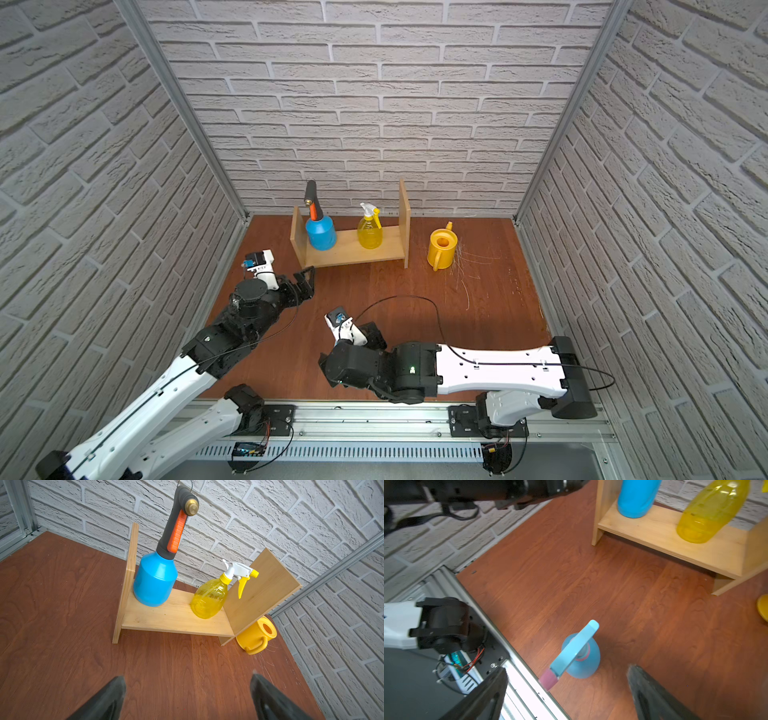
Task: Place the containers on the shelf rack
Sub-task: 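Pick up a container from the center of the board.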
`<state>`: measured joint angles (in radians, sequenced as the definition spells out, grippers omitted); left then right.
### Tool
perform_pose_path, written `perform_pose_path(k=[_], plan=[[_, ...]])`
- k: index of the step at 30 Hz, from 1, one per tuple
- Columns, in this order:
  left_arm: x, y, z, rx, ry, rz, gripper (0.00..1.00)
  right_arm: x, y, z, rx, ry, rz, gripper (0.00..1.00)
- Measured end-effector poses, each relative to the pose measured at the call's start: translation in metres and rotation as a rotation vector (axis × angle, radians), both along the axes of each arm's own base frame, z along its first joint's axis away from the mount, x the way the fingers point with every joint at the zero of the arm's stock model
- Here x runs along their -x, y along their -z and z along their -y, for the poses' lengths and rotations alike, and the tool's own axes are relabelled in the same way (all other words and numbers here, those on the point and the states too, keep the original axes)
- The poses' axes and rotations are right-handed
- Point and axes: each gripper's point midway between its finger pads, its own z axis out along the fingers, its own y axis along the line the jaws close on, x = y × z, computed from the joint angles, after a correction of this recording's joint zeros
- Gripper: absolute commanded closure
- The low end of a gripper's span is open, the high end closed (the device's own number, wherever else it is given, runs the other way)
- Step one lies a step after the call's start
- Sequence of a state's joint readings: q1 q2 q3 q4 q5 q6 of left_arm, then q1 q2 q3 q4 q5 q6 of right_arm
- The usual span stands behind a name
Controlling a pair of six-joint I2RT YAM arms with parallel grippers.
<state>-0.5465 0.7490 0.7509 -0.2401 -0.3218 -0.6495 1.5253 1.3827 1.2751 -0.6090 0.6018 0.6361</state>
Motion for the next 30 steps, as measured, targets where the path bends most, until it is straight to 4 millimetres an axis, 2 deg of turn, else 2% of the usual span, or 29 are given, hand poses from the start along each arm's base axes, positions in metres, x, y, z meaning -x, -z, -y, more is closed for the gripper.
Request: perform_pose_path(k=[6, 14, 18, 21, 26, 30], plan=[[0.008, -0.001, -0.007, 0.022, -0.017, 0.004, 0.02, -0.002, 0.011, 0.007, 0.066, 0.021, 0.002, 0.18], [0.016, -0.004, -0.014, 0.053, -0.035, 0.014, 0.02, 0.006, 0.019, -0.004, 0.102, -0.048, -0.015, 0.18], [0.016, -0.004, -0.015, 0.064, -0.043, 0.013, 0.02, 0.006, 0.026, -0.012, 0.134, -0.051, -0.022, 0.23], [0.017, -0.004, -0.015, 0.076, -0.048, 0.01, 0.02, 0.006, 0.034, -0.013, 0.167, -0.047, -0.026, 0.29], [0.018, 0.001, -0.016, 0.088, -0.053, -0.004, 0.02, 0.005, 0.042, -0.007, 0.197, -0.023, -0.045, 0.48], [0.019, 0.001, -0.017, 0.101, -0.057, -0.006, 0.02, 0.003, 0.045, -0.003, 0.201, 0.001, -0.055, 0.55]])
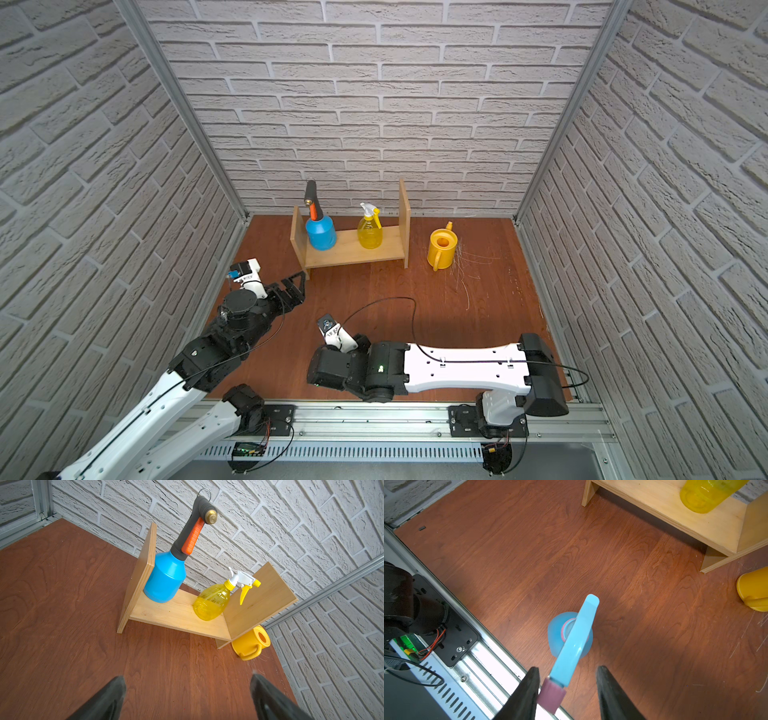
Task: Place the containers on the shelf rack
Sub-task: 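Pick up a container from the center of the board.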
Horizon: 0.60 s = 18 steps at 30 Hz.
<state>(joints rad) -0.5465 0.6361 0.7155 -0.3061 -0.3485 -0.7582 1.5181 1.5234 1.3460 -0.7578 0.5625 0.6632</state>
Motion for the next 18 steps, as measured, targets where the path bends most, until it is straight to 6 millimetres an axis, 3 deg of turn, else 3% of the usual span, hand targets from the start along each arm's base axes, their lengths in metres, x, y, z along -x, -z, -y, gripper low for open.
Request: perform_pose_path(k=[12, 18], plan=[[0.001, 0.0, 0.0, 0.017, -0.006, -0.003, 0.02, -0.008, 0.012, 0.013, 0.021, 0.033, -0.004, 0.65], [0.0, 0.001, 0.0, 0.018, -0.008, -0.006, 0.02, -0.016, 0.015, 0.018, 0.008, 0.036, 0.005, 0.76]])
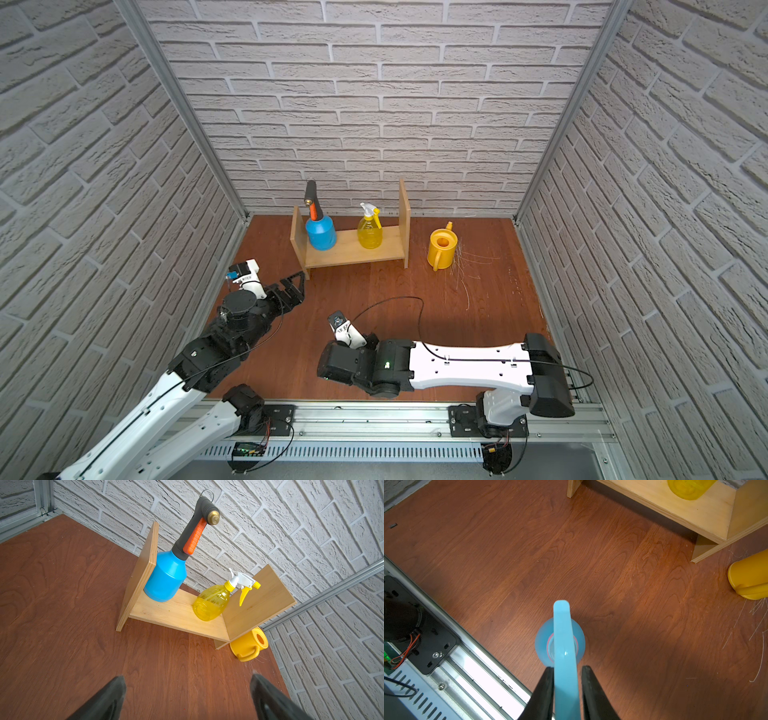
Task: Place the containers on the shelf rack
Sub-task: 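Pick up a container from the center of the board.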
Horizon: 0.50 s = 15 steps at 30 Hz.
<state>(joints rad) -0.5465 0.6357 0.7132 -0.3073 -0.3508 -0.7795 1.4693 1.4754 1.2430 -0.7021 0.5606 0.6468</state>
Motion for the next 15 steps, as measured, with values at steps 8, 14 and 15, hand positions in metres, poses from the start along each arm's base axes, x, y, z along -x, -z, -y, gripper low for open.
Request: perform_pose_path(k=[8, 14, 15], plan=[[-0.001, 0.002, 0.0, -0.005, -0.001, -0.006, 0.02, -0.003, -0.002, 0.008, -0.047, -0.044, 0.027, 0.92], [-0.001, 0.004, 0.0, -0.013, 0.0, -0.007, 0.02, -0.009, -0.011, 0.025, -0.114, -0.058, 0.056, 0.97], [-0.001, 0.004, 0.0, -0.017, 0.001, -0.007, 0.02, -0.011, -0.014, 0.029, -0.125, -0.054, 0.061, 0.97]])
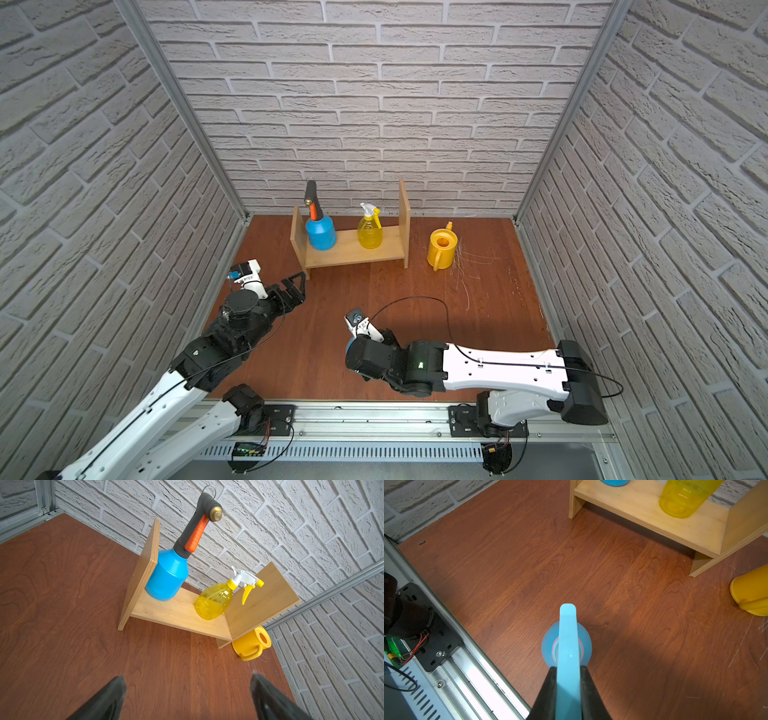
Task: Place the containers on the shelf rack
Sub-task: 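Pick up a container from the center of the board, then place the container on the shelf.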
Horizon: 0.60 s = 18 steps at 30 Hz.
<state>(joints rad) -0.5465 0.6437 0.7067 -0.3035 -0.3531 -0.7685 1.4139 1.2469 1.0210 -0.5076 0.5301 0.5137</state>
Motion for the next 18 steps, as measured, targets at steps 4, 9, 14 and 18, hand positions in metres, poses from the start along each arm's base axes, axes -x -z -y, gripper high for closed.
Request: perform_pose_path(k=[4, 9, 14, 18], plan=[[-0.002, 0.002, 0.001, -0.008, 0.003, 0.0, 0.02, -0.014, -0.017, 0.013, -0.052, 0.019, 0.021, 0.97], [-0.004, 0.004, 0.003, -0.021, 0.007, -0.003, 0.02, -0.036, -0.038, 0.034, -0.129, 0.068, 0.039, 0.97], [-0.006, 0.003, 0.004, -0.031, 0.011, 0.003, 0.02, -0.056, -0.048, 0.051, -0.157, 0.111, 0.048, 0.97], [-0.007, 0.003, 0.004, -0.04, 0.014, 0.008, 0.02, -0.066, -0.051, 0.057, -0.147, 0.122, 0.048, 0.97]])
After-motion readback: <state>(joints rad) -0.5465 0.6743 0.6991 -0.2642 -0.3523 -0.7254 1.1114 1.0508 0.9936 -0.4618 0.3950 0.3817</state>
